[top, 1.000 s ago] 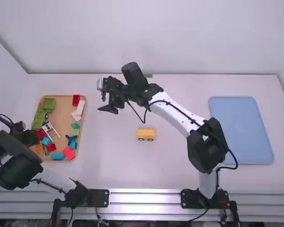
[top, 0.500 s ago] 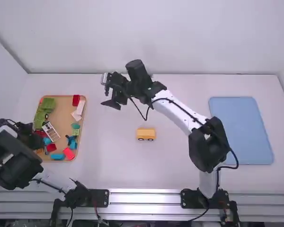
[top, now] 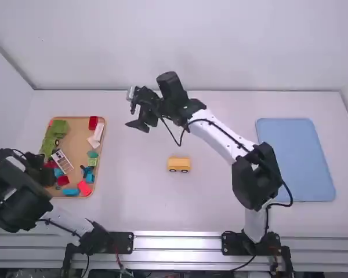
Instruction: Assemble lego blocks to make yellow taxi
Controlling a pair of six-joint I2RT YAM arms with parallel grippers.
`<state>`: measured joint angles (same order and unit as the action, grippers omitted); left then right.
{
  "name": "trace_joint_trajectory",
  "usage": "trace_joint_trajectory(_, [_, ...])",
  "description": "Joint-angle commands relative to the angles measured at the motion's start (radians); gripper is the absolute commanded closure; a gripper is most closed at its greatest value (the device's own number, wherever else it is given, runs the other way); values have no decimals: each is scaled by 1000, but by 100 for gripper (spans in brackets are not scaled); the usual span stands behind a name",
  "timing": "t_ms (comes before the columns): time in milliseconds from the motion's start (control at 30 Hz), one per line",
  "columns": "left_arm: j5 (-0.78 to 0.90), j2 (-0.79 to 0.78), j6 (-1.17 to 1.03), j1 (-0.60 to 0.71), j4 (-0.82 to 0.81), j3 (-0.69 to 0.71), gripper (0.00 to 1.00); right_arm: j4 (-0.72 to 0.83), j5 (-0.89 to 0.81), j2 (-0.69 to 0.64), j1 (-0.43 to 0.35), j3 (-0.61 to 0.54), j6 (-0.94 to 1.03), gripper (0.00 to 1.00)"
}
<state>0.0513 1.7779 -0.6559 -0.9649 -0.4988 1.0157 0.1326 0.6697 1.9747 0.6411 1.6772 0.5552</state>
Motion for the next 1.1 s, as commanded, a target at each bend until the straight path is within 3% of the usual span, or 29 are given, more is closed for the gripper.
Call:
trace_joint_trajectory(0, [-15,5,-14,2,11,-21,43,-2,3,3,-7,26,-6,1])
trace_joint_trajectory(333, [-16,5,12,-6,33,-22,55,4,3,3,-1,26,-6,2])
trace_joint_trajectory(767, [-15,5,35,1,140,-106,58,3,2,3,-1,26,-6,2])
trace_joint_trajectory(933, [-10,5,48,1,146,-107,74,3,2,3,-1,26,-6,2])
trace_joint_trajectory(1067, [-11,3,109,-3,148,-92,75,3,2,3,-8,26,-6,2])
